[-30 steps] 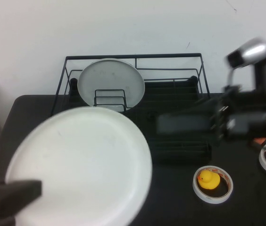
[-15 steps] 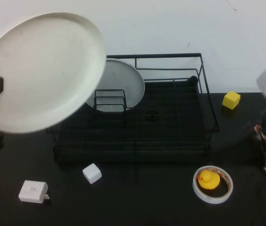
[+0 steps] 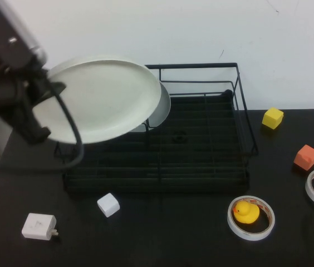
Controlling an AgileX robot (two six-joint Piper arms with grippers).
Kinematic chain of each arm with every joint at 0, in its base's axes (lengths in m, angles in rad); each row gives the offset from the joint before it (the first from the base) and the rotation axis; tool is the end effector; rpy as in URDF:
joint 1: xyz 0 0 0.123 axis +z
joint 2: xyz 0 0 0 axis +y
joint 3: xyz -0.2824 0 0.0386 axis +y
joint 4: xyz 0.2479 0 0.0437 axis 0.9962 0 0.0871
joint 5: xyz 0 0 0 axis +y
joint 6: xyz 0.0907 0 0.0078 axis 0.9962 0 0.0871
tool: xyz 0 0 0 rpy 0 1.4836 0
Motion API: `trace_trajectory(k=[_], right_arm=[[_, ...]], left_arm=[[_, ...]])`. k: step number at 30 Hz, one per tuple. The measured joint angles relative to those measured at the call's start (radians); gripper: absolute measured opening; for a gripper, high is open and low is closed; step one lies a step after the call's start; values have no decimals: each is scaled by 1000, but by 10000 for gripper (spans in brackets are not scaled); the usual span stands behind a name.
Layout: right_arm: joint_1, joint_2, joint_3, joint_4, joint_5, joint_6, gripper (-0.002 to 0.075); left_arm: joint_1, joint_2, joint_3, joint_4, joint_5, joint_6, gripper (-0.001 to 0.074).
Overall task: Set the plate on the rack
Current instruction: Place the plate on the rack
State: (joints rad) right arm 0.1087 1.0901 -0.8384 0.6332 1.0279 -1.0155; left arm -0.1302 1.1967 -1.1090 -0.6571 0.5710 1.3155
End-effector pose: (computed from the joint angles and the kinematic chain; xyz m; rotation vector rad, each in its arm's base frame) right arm 0.1845 0.0666 0.3021 -1.0844 2.2618 0.4919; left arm 0.2539 -0.0636 0.3827 1.0331 1.7285 0.0440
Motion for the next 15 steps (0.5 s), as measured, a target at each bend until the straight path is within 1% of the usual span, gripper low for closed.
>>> trace_trajectory(k=[3,10,15], right_arm=[[0,-123,94,-23,-63,0,-1],[0,-390,316,-75,-143,0,-1],[0,-585,410,-77,-221,-43,-1]], left_arm=[[0,100,-95,0,13,63,90],[-2,327,-299,-2,11,124,90],[-2,459,-362,-6,-29,194,90]])
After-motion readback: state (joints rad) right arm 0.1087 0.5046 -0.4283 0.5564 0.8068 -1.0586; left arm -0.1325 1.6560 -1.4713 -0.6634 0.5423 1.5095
